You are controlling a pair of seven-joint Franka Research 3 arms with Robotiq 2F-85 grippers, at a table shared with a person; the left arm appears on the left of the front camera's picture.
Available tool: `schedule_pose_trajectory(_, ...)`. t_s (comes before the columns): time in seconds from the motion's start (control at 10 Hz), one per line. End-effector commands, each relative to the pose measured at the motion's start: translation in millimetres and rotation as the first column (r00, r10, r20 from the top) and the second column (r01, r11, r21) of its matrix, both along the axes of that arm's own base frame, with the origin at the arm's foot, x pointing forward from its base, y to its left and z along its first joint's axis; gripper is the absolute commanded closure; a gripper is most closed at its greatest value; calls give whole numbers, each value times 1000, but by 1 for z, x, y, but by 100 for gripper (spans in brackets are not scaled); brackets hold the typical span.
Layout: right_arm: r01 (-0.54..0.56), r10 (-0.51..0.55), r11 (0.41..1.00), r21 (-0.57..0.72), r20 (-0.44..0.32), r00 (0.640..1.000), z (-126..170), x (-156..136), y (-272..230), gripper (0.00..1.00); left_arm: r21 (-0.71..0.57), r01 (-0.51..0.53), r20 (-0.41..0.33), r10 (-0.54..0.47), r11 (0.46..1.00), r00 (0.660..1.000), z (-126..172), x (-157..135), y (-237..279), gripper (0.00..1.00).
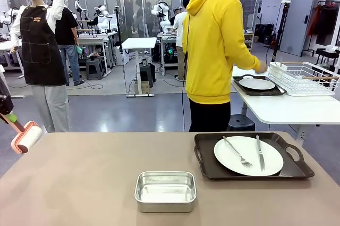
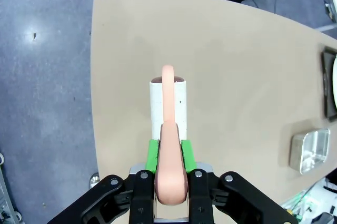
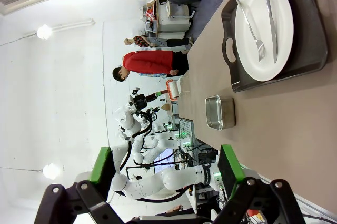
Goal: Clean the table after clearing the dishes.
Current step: Place the Lint Roller back on top of the Airtight Container.
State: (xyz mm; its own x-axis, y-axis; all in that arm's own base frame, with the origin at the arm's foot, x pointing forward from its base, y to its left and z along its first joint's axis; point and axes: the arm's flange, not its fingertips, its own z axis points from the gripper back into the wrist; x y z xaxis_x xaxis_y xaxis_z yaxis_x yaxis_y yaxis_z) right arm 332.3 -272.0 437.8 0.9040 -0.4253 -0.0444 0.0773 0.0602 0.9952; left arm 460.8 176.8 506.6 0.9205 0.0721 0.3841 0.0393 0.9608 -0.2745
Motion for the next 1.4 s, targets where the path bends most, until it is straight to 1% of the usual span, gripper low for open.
schedule_pose_trajectory(0.0,-5,5,1000,7,8,1000,2,-3,0,0,-8,9,25,-9,1000,1000,3,1,4,79)
schedule_pose_trajectory(1.1,-5,5,1000,7,8,1000,2,-3,0,0,-8,9,25,-9,1000,1000,3,1,4,79)
schedule_pose_trajectory(1.2,-5,5,1000,7,8,1000,2,-3,0,0,0,0,0,0,1000,1000,0,0,0,79)
schedule_pose_trajectory(1.3,-5,5,1000,7,8,1000,2,-3,0,0,119,130,74,-140,984,987,25,8,-19,79)
